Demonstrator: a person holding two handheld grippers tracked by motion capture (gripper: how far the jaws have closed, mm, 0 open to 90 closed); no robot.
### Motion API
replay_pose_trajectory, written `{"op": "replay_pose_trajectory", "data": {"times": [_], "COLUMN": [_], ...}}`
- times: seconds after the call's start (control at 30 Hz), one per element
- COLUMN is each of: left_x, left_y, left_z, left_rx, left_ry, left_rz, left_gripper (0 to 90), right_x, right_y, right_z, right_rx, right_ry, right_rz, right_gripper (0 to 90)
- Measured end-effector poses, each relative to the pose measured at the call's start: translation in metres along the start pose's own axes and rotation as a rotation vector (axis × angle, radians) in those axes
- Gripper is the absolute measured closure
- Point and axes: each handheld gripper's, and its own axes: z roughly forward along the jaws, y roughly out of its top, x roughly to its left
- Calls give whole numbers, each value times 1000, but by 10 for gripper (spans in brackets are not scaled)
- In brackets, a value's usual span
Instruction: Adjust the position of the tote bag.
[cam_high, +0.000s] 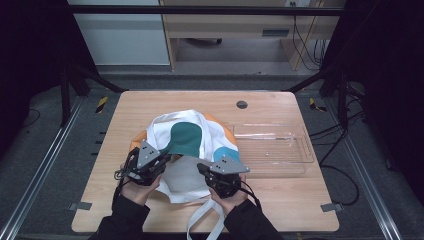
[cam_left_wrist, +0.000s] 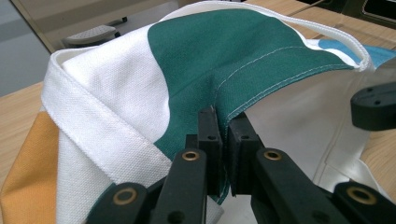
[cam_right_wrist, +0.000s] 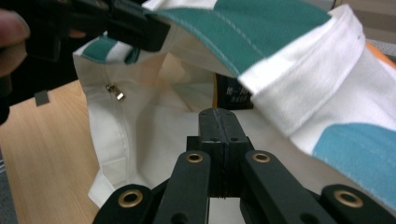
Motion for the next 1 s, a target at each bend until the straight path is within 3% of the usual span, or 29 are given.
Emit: {"op": "replay_pose_trajectory", "data": {"times": [0.23, 1.0], "left_x": [2, 6], "left_y": [1, 3], "left_z": [-1, -7], "left_rx": [-26, -60], "left_ry": [-12, -23], "left_rz": [-30, -49], "left_gripper": [874, 876], "right_x": [2, 3], "right_y": [-12, -54], "right_z": [7, 33], "right_rx": [46, 199], "right_ry": [-4, -2], "right_rz": [-11, 1], "right_gripper": [900, 899]}}
